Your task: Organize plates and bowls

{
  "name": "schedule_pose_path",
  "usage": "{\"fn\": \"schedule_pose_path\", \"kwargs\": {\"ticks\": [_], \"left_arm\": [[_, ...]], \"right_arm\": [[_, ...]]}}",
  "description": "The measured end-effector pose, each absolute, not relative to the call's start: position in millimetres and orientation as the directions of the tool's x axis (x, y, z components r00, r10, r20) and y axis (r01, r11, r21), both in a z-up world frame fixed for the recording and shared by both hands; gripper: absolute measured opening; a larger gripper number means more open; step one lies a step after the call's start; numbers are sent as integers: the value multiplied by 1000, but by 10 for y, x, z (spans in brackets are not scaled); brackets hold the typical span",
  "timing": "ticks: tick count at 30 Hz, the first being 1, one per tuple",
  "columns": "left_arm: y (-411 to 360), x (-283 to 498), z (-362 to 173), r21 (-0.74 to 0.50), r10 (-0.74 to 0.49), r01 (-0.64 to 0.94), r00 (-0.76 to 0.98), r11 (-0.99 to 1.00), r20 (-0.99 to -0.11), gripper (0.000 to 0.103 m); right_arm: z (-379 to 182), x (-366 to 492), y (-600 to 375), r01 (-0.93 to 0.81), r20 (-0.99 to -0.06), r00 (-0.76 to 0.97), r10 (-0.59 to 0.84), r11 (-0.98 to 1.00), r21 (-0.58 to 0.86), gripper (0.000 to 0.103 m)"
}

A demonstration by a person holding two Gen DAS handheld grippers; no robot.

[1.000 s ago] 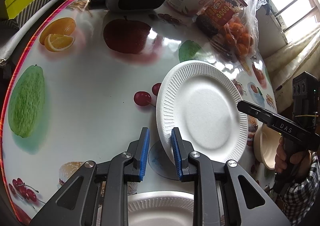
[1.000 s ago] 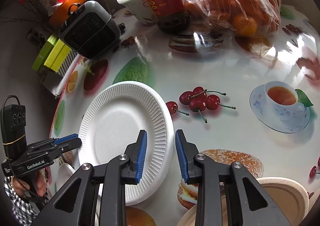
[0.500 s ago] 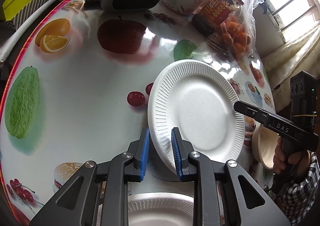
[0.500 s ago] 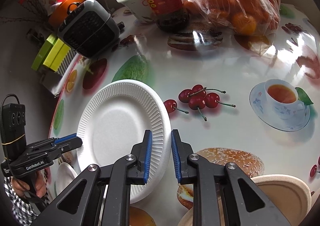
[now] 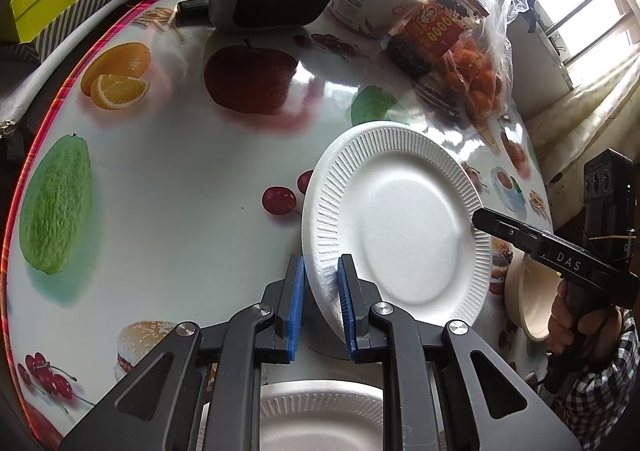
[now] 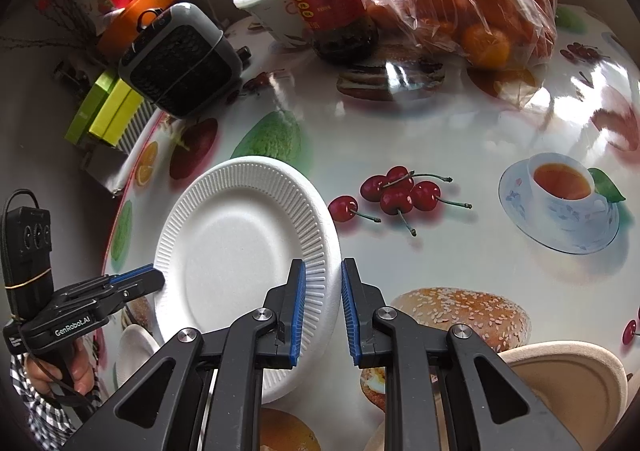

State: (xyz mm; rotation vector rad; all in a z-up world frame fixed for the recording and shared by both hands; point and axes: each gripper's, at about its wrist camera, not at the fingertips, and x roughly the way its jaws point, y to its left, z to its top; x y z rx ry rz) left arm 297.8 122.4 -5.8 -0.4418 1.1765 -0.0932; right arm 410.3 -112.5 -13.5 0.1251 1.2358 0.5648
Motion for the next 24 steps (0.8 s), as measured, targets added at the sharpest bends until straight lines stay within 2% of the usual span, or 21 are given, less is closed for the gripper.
{"fn": "schedule_pose_path", "kwargs": {"ticks": [24], "left_arm": [[1312,2574,260,-402,-303,-141,452,905,-839,18]], "right_arm": [[166,3688,-1124,-359,-831,233,505,839,409,17]]}}
